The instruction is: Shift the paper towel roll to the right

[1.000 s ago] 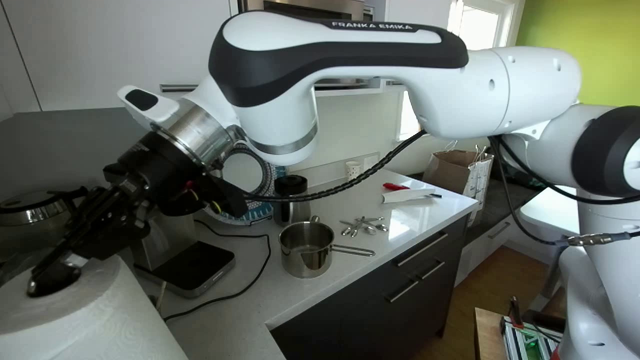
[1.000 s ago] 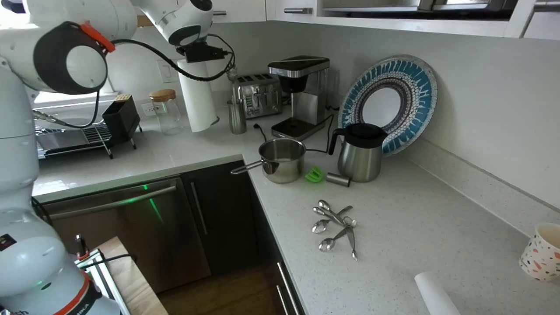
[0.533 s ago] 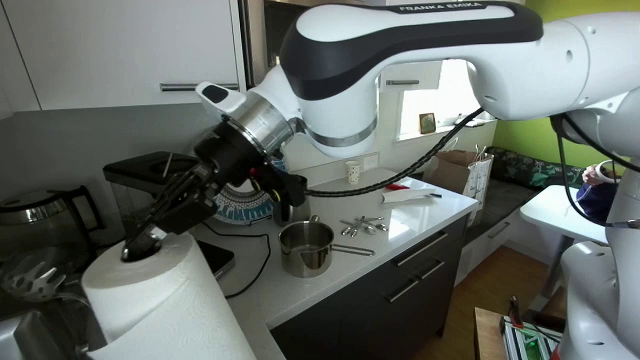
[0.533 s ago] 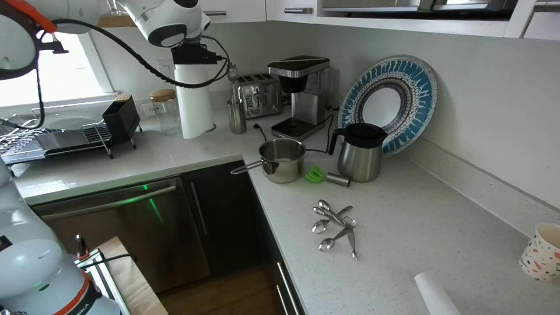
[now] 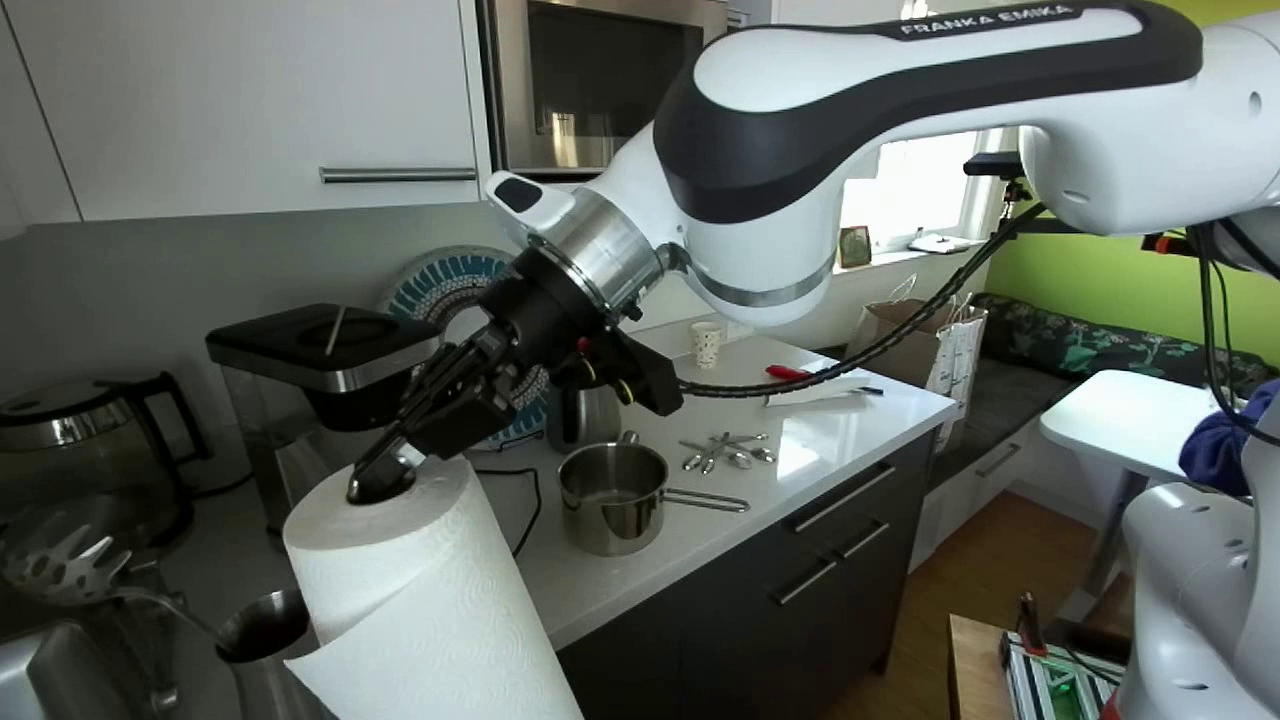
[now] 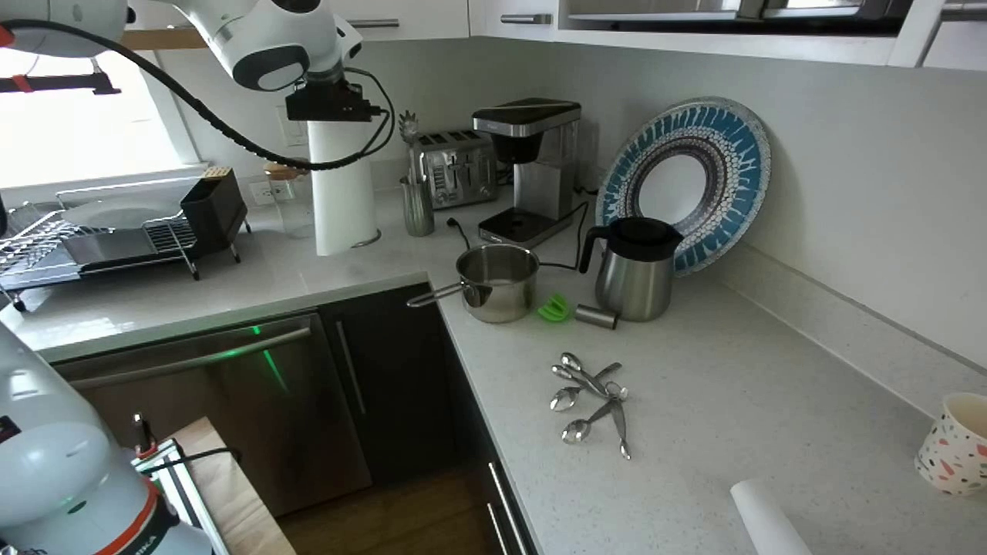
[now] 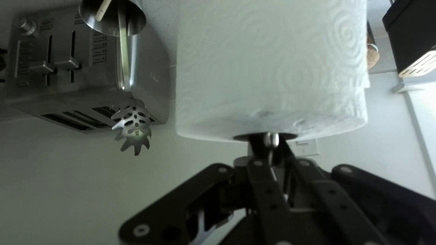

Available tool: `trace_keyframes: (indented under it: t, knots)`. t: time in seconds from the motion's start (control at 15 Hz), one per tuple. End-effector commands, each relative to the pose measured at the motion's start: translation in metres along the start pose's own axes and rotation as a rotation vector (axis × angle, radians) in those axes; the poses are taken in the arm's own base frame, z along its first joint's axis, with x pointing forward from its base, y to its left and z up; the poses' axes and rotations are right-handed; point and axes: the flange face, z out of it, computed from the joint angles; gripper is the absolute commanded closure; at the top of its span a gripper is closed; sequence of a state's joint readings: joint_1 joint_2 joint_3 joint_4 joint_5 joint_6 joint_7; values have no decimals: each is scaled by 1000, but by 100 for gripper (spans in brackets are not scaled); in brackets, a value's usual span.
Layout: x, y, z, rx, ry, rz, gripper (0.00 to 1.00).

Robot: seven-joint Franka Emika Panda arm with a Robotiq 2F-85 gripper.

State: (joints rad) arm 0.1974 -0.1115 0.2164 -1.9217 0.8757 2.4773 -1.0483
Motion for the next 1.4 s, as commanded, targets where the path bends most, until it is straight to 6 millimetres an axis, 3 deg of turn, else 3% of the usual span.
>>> trace_keyframes:
  t: [0.0,0.2,0.53,0.6,0.73,0.8,1.0,1.07,1.33]
  knots:
    - [-4,3,-18,-88,-69,12,97]
    - [-12,7,-57,-243,-146,40,97]
    - [-10,22,-149,-506,-153,90,96]
    - [-11,29,-109,-416,-183,76,89]
    - [-10,31,-139,-475,-169,88,89]
    - [-11,31,-144,-484,-165,90,89]
    - [-15,28,-140,-479,-173,97,89]
    - [-14,31,-149,-521,-158,100,97]
    - [-16,43,-224,-731,-121,182,97]
